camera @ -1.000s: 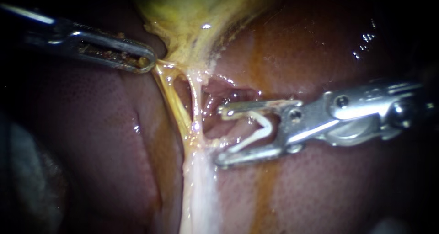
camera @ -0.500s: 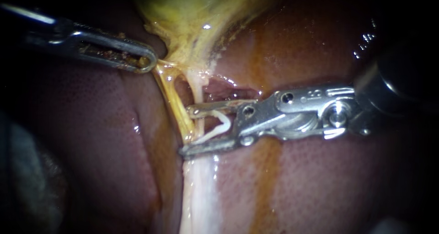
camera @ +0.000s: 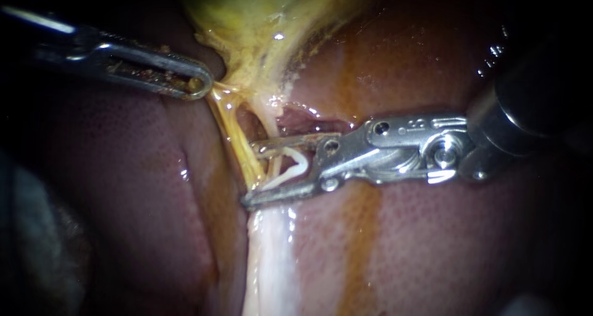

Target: Clipping first clip left tube

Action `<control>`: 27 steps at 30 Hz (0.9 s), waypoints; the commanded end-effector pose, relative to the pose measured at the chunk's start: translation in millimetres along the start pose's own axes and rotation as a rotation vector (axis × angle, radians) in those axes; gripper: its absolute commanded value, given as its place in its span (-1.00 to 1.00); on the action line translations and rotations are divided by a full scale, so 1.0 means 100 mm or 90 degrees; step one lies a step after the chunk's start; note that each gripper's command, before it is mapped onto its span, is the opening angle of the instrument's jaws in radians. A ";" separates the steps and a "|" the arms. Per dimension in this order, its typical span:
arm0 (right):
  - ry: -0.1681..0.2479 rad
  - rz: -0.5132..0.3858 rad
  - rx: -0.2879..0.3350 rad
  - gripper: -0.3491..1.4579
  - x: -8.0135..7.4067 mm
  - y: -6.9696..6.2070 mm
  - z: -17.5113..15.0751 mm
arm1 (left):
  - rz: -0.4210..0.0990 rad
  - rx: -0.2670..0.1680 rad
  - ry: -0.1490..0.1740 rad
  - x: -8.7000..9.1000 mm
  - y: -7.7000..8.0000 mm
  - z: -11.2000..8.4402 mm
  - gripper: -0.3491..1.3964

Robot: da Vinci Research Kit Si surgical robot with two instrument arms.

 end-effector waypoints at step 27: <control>0.033 0.010 0.071 -0.14 0.014 -0.008 0.065 | 0.003 0.001 0.001 0.002 0.001 0.004 -1.00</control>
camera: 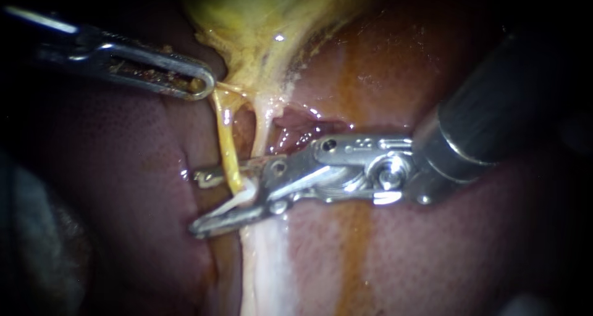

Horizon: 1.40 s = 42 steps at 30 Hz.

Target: Clipping first clip left tube

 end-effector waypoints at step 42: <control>0.024 0.110 0.043 -1.00 0.027 -0.035 -0.022 | 0.001 0.000 0.000 0.000 -0.003 0.001 -1.00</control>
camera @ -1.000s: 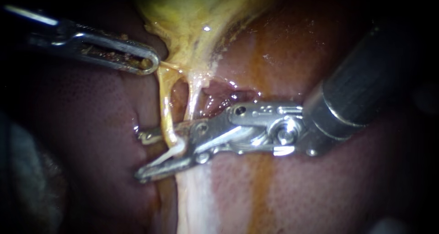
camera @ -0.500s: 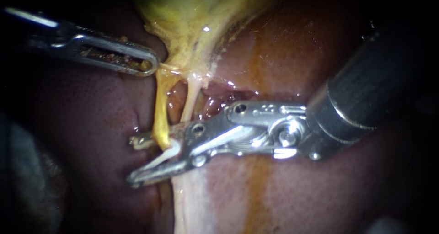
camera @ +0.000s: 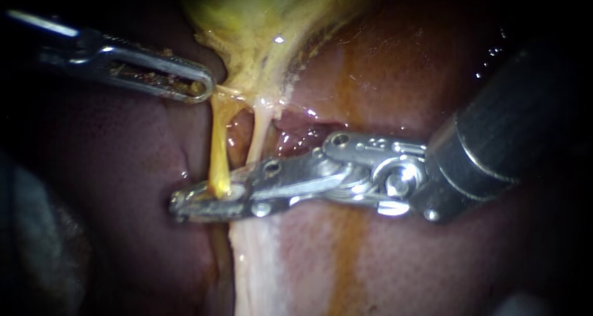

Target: Clipping first clip left tube

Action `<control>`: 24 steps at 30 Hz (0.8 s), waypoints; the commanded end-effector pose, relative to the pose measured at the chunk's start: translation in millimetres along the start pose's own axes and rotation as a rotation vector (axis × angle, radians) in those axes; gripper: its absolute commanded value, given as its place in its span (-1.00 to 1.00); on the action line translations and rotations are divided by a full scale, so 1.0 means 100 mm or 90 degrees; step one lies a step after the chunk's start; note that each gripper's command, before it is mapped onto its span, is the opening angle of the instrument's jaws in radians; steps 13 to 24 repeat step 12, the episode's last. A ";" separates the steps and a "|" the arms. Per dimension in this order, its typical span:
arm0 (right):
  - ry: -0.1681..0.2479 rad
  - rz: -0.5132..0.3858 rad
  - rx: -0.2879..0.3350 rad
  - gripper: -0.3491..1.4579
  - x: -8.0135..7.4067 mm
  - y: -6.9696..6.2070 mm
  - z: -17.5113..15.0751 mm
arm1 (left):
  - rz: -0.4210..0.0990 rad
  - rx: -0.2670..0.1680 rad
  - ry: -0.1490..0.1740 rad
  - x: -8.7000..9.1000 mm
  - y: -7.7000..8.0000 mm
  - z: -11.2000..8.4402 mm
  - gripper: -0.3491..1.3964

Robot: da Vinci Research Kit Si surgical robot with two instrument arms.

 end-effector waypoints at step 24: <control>-0.003 -0.003 -0.003 -1.00 -0.006 0.006 -0.002 | 0.000 0.000 0.000 0.000 -0.001 0.001 -1.00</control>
